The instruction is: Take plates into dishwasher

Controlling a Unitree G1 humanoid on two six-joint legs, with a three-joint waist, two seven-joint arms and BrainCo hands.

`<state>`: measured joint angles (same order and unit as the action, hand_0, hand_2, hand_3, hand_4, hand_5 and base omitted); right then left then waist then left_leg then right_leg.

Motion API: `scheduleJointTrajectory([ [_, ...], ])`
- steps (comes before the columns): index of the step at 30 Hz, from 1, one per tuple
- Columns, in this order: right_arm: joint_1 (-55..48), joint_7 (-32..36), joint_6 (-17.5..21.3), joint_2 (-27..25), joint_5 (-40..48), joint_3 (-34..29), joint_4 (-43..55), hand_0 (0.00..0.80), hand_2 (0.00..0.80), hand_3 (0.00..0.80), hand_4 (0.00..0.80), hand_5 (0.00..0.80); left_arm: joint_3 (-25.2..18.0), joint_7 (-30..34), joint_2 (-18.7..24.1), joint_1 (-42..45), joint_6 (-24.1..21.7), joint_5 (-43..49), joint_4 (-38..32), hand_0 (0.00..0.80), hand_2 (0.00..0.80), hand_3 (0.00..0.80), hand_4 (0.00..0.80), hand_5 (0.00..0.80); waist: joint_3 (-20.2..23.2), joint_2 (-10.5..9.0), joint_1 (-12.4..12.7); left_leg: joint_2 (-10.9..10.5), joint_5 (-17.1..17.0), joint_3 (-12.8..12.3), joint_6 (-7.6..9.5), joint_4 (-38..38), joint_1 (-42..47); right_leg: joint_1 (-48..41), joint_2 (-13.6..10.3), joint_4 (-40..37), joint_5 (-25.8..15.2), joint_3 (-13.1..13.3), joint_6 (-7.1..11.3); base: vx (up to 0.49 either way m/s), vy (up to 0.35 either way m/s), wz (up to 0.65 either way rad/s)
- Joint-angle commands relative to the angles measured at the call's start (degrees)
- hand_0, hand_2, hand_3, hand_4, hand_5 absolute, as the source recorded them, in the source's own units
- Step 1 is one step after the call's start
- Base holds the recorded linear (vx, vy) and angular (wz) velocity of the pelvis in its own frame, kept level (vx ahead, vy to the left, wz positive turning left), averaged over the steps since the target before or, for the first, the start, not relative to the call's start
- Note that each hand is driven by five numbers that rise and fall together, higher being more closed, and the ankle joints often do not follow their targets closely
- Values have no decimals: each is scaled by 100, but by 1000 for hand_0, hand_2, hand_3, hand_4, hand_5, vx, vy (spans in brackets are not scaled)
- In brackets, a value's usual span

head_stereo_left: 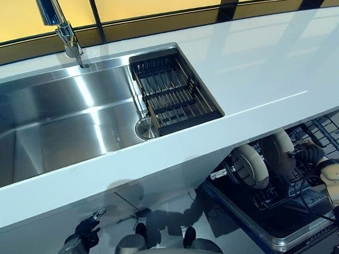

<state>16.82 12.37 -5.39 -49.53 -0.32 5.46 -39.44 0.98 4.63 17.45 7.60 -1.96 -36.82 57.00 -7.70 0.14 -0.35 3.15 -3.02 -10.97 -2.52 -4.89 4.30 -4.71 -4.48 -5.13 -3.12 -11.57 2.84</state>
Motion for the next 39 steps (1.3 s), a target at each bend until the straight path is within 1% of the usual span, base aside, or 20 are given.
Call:
scheduleJointTrajectory([
  [1, 795, -48, 111, -31, 235, 263, -310, 800, 800, 800, 800, 800, 47, 73, 129, -346, -249, 119, -69, 0, 0, 0, 0, 0, 92, -132, 239, -207, 517, 197, 80, 66, 129, 54, -80, 520, 453, -171, 245, 0, 0, 0],
  [10, 788, -6, 105, 118, 213, 291, -439, 800, 800, 800, 800, 800, 72, 76, 132, -351, -251, 121, -134, 0, 0, 0, 0, 0, 42, -148, 266, -220, 544, 200, 118, 102, 165, 50, -96, 582, 464, -138, 252, 0, 0, 0],
  [14, 895, 43, 86, 234, 144, 399, -642, 800, 800, 800, 800, 800, 116, 38, 131, -447, -255, 77, -102, 0, 0, 0, 0, 0, 6, -131, 284, -224, 531, 196, 125, 102, 142, 80, -98, 594, 456, -137, 248, 0, 0, 0],
  [19, 968, 88, 20, 317, -15, 497, -921, 800, 800, 800, 800, 800, 134, -1, 130, -459, -304, 52, -109, 0, 0, 0, 0, 0, -28, -94, 328, -222, 510, 211, 114, 93, 119, 85, -112, 583, 450, -179, 243, 0, 0, 0],
  [23, 1067, 161, 52, 389, -123, 599, -1221, 800, 800, 800, 800, 800, 131, 9, 134, -503, -339, 54, -79, 0, 0, 0, 0, 0, -33, -56, 370, -229, 493, 245, 102, 82, 112, 63, -124, 566, 453, -212, 228, 0, 0, 0],
  [29, 1102, 268, 22, 468, -226, 717, -1350, 800, 800, 800, 800, 800, 152, 30, 125, -500, -340, 77, -111, 0, 0, 0, 0, 0, -21, -39, 401, -237, 483, 274, 87, 75, 113, 38, -131, 550, 456, -232, 218, -1, 2, 1],
  [30, 1122, 331, -35, 496, -254, 756, -1382, 800, 800, 800, 800, 800, 143, 54, 112, -512, -346, 85, -99, 0, 0, 0, 0, 0, -11, -35, 410, -236, 479, 276, 82, 68, 118, 24, -133, 538, 456, -240, 215, -1, 8, 4],
  [31, 1129, 334, -75, 505, -269, 767, -1407, 706, 706, 706, 706, 706, 149, 58, 112, -518, -343, 83, -100, 0, 0, 0, 0, 0, -10, -36, 413, -237, 480, 277, 81, 67, 121, 17, -133, 533, 456, -242, 214, -3, 11, 4],
  [32, 1133, 290, -85, 512, -295, 771, -1425, 157, 157, 157, 157, 157, 151, 61, 111, -524, -340, 79, -105, 0, 0, 0, 0, 0, -9, -36, 414, -237, 479, 274, 82, 69, 121, 14, -134, 530, 454, -240, 214, -3, 8, 5],
  [33, 1135, 333, -121, 531, -298, 787, -1447, 0, 0, 0, 0, 0, 160, 57, 104, -532, -340, 74, -104, 0, 0, 0, 0, 0, -4, -40, 415, -240, 477, 273, 82, 68, 119, 8, -130, 524, 451, -238, 214, -5, 11, 5],
  [39, 1194, 263, -132, 512, -286, 756, -1603, 0, 0, 0, 0, 0, 161, 63, 120, -530, -306, 107, -112, 0, 0, 0, 0, 0, 4, -64, 435, -236, 481, 279, 95, 55, 145, -4, -111, 524, 449, -227, 217, 0, 2, 1],
])
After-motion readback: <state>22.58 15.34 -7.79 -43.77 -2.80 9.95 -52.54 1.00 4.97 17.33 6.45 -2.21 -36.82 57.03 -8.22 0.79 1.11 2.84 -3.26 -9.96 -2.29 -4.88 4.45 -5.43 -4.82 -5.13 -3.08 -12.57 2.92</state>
